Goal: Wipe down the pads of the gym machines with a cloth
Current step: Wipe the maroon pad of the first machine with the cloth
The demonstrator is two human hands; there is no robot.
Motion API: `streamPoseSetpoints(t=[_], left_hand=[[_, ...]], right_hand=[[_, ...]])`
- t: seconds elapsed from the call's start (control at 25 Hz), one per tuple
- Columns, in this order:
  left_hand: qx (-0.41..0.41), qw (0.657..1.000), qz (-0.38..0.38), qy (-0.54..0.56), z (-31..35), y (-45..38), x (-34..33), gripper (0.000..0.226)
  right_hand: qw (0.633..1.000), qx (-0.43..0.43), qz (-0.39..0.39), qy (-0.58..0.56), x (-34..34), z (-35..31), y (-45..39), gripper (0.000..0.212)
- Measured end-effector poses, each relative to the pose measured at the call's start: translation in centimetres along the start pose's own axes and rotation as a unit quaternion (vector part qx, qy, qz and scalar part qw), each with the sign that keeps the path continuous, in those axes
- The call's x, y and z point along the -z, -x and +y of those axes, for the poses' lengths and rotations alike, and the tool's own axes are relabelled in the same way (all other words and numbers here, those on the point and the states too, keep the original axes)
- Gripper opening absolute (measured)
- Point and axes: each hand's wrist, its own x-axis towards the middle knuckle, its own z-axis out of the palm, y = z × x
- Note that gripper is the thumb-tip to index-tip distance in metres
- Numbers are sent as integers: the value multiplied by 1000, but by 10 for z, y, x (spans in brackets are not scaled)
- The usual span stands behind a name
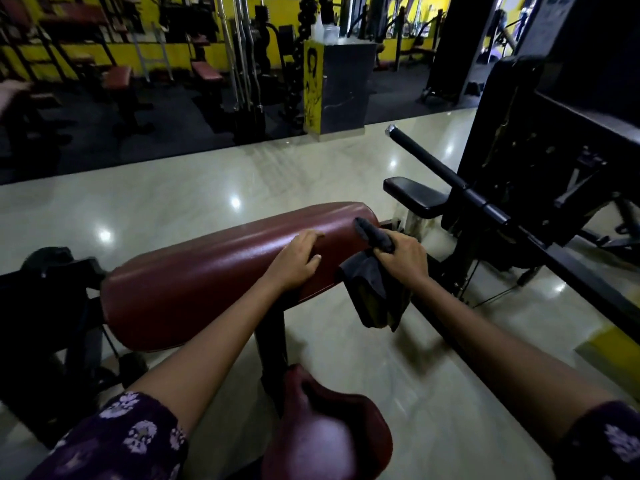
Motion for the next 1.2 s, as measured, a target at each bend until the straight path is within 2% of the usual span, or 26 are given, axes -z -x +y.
streamPoseSetpoints(t=[0.16,0.28,0.36,0.44,0.56,0.68,0.76,0.84,1.0,1.12,1.2], left_hand=[[36,996,71,-40,13,-51,-14,43],[119,986,70,-97,24,-92,-39,49],[200,966,74,-149,22,-113,-59,51],[234,938,107,-234,20,-118,-78,58],[227,916,150,-296,16,-119,-93,61],[231,902,165,-325,15,-121,-95,58],[224,896,176,-340,15,-122,-97,56],[217,892,184,-353,14,-122,-99,54],[206,882,191,-379,15,-123,-97,53],[203,879,199,-384,14,-122,-100,52],[198,874,207,-392,12,-122,-100,52]], right_hand=[[1000,-20,2,-16,1,45,-54,34],[998,-36,-3,-49,-6,79,-94,30],[995,-52,-19,-86,-18,99,-114,30],[984,-62,-54,-160,-37,115,-122,32],[927,-87,-135,-340,-75,123,-110,37],[871,-144,-124,-454,-97,119,-99,35],[856,-125,-130,-485,-101,120,-105,33],[840,-97,-170,-506,-106,122,-124,31],[811,-132,-265,-504,-109,111,-181,35],[824,-79,-263,-496,-101,115,-169,45],[816,-31,-252,-519,-101,121,-148,52]])
